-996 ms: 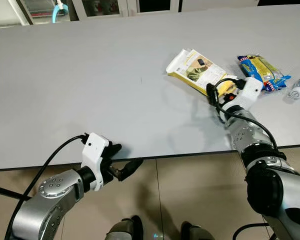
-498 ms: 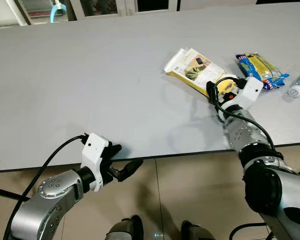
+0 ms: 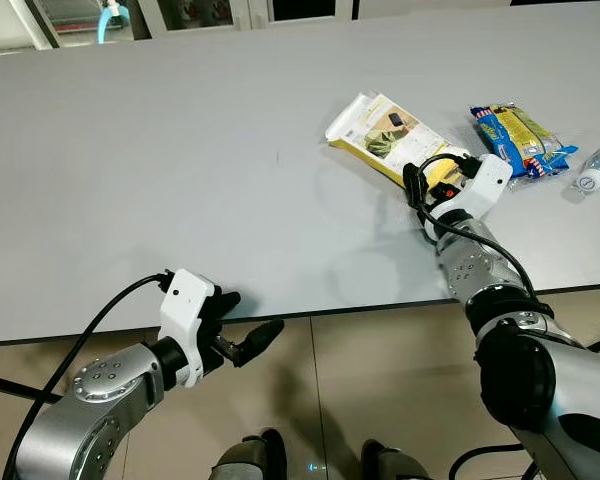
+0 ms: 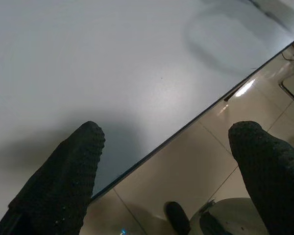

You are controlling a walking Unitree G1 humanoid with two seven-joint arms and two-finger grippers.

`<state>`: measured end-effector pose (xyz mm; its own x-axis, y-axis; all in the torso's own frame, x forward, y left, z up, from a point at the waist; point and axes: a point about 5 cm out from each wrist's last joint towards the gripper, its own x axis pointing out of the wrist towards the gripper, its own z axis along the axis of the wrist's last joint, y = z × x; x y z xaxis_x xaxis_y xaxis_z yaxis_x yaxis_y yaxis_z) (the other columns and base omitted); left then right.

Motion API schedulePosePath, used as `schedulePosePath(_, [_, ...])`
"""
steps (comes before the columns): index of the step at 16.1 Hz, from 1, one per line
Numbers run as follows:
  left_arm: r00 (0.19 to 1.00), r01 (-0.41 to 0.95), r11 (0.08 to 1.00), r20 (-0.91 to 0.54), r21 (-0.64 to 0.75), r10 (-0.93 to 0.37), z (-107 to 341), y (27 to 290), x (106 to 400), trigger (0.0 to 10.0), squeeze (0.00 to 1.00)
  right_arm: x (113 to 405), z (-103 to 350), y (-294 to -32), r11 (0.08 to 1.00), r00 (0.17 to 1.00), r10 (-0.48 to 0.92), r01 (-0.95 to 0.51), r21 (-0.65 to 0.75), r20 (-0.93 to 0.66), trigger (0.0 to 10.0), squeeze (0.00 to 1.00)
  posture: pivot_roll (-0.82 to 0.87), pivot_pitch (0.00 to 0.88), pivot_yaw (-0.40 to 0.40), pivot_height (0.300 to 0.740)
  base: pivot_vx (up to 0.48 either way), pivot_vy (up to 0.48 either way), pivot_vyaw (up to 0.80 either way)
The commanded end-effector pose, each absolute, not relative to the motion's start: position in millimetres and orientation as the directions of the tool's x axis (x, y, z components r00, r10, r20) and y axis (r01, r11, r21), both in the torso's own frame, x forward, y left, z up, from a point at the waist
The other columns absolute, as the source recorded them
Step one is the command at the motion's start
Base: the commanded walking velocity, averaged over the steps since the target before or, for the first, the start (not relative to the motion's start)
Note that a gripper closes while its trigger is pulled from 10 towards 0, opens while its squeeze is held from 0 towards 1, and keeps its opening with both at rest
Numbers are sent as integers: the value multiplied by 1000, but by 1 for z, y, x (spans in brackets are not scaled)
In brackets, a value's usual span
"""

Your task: Picking trash to rubbish bin

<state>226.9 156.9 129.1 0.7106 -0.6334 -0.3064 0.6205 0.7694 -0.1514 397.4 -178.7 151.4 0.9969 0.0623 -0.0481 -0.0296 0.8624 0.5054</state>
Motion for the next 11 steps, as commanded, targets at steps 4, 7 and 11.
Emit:
schedulePosePath(4, [710,619,770,-307,-156,-634,131,157,222,10000,0,391,129,-171,842,986,90,-1,540,-138,0,0,103,234,80,740,0,0,0])
schedulePosePath(7, [711,617,771,-307,-159,-632,130,156,221,10000,0,390,128,-171,844,986,87,3,536,-142,0,0,101,237,78,740,0,0,0])
schedulePosePath(11, [713,615,772,-306,-158,-631,130,156,222,10000,0,390,128,-172,847,986,82,9,532,-147,0,0,100,237,77,740,0,0,0])
